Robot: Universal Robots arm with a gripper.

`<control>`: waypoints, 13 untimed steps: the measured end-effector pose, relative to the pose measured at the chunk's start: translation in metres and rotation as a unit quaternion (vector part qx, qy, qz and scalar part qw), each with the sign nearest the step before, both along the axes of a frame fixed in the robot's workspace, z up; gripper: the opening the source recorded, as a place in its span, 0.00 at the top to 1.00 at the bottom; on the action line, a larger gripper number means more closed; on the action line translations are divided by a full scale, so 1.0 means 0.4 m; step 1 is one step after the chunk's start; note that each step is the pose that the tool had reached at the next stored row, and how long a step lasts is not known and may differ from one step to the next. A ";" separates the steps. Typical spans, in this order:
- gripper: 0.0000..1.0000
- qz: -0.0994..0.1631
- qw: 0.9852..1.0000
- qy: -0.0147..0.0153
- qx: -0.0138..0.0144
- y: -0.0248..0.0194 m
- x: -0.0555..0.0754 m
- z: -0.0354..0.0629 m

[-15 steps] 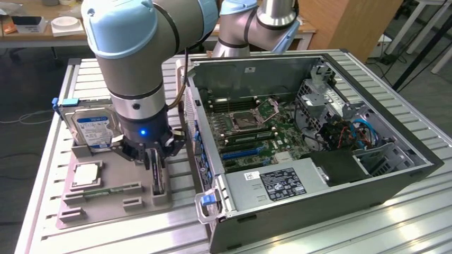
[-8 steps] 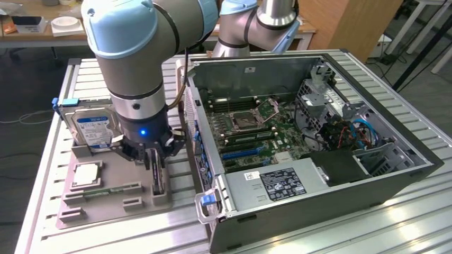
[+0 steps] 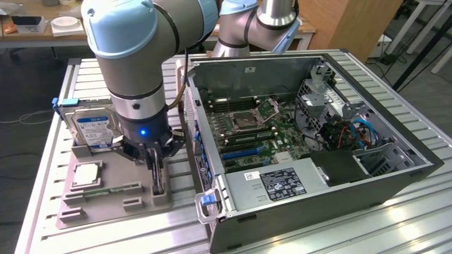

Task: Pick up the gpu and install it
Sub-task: 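Pick up the gpu and move the gpu toward the slot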

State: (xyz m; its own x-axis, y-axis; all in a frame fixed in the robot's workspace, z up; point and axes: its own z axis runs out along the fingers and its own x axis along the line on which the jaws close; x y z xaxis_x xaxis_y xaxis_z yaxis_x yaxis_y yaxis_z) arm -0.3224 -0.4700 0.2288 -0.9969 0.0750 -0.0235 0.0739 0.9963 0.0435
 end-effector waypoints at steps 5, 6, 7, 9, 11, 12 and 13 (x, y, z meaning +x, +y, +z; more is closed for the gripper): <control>0.74 0.000 1.000 0.000 0.000 0.000 0.000 0.000; 0.74 0.000 1.000 0.000 0.000 0.000 0.000 0.000; 0.74 0.000 1.000 0.000 0.000 0.000 0.000 0.000; 0.74 0.000 1.000 0.000 0.000 0.000 0.000 0.000; 0.74 0.000 1.000 0.000 0.000 0.000 0.000 0.000; 0.74 0.000 1.000 0.000 0.000 0.000 0.000 0.000; 0.74 0.000 1.000 0.000 0.000 0.000 0.000 0.000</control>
